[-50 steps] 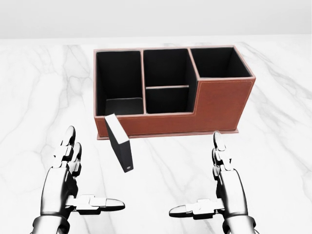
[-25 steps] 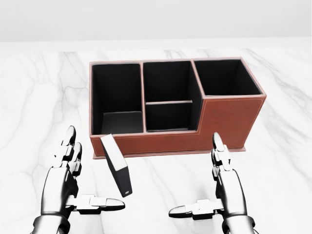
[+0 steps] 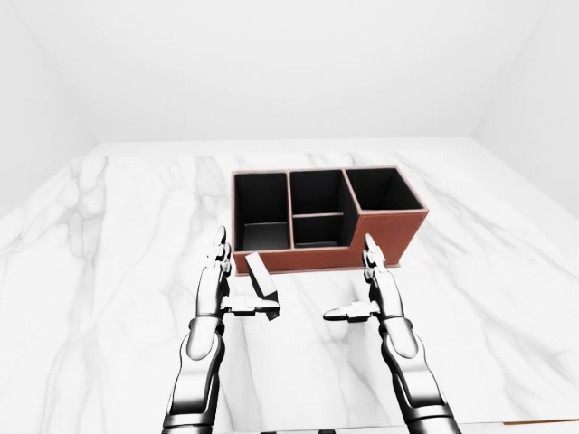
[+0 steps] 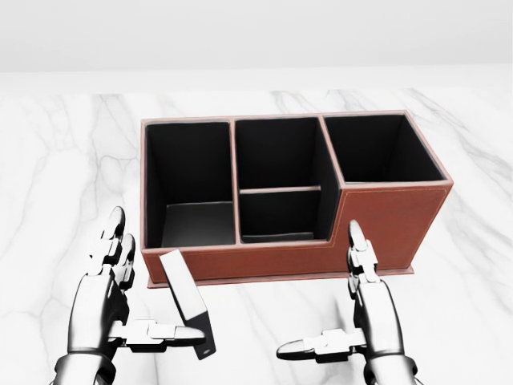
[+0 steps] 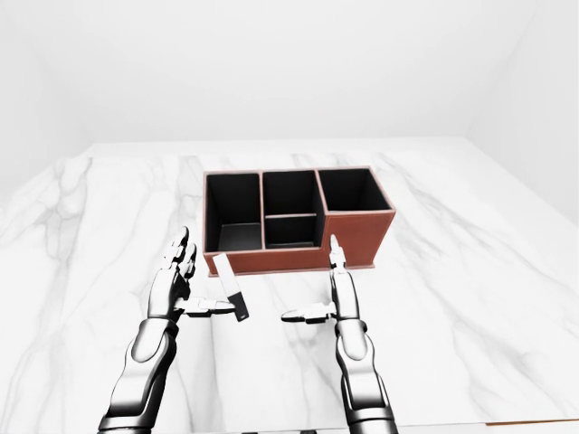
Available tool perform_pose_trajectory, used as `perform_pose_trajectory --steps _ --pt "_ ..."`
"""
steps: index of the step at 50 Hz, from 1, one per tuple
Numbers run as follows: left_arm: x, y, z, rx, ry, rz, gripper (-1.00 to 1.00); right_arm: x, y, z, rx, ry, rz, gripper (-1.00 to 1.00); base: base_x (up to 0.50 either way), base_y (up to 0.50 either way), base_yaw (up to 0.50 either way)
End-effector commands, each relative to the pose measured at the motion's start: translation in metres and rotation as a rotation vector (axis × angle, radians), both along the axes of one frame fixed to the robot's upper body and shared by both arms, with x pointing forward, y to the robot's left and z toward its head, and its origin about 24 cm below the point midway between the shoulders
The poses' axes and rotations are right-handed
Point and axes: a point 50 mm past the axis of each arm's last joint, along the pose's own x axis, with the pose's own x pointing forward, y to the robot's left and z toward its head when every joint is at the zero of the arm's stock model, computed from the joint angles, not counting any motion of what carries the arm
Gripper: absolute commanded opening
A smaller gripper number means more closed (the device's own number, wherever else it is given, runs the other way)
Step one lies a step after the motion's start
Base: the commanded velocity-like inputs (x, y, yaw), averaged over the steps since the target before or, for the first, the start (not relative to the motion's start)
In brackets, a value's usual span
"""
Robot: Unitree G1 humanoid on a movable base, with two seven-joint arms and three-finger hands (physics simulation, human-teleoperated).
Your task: Pick up the book and place it in the right compartment of the caddy.
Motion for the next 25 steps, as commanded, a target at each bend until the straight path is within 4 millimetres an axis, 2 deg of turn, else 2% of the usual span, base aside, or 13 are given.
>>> perform_pose_trajectory --steps 1,25 --pt "0.0004 0.0002 -0.0009 -0.001 0.001 0.002 1.00 -0.0009 0.0017 -0.0021 -0.011 0.009 0.007 1.00 0.00 0.00 0.00" --pt "-0.0006 -0.0004 0.0032 -0.015 -0.015 0.000 1.00 -0.0020 0.0031 -0.0059 -0.016 0.026 0.018 1.00 0.00 0.00 0.00"
